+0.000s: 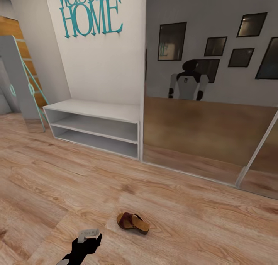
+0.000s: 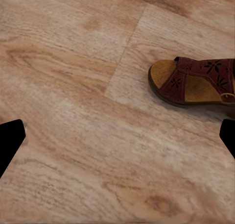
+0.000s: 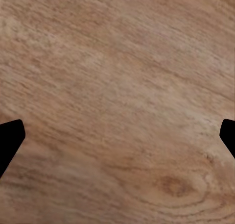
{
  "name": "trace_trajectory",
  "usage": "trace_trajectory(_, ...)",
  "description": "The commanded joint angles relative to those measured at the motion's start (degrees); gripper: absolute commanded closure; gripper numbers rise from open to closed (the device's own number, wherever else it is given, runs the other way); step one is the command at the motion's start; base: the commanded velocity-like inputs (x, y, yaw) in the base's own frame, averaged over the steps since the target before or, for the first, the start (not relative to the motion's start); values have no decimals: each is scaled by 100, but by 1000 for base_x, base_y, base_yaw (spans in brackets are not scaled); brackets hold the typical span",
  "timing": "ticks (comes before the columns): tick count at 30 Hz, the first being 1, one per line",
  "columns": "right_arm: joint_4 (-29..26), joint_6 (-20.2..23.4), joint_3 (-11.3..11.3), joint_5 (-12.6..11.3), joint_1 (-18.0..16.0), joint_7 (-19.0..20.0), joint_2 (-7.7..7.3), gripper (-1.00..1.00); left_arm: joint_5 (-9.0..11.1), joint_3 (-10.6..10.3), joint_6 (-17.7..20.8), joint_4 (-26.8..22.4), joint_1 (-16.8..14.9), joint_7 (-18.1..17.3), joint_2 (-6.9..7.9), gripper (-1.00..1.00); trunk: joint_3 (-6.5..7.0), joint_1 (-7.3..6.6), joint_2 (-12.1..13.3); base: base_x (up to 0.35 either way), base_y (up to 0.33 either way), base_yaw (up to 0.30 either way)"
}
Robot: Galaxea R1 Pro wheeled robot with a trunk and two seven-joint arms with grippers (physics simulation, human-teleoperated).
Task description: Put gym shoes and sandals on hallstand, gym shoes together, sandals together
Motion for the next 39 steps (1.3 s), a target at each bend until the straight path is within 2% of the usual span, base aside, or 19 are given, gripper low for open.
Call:
trace_trajectory(1,26,-33,-1,49,-9,-30,1,-100,33,20,-10,5,-3,-44,-4,-100,-5,-1,-2,0,0,300)
trace_trajectory(39,26,-30,-1,49,-9,-30,2,-100,32,20,-3,14,-3,-36,-11,-100,-45,-1,-2,0,0,299)
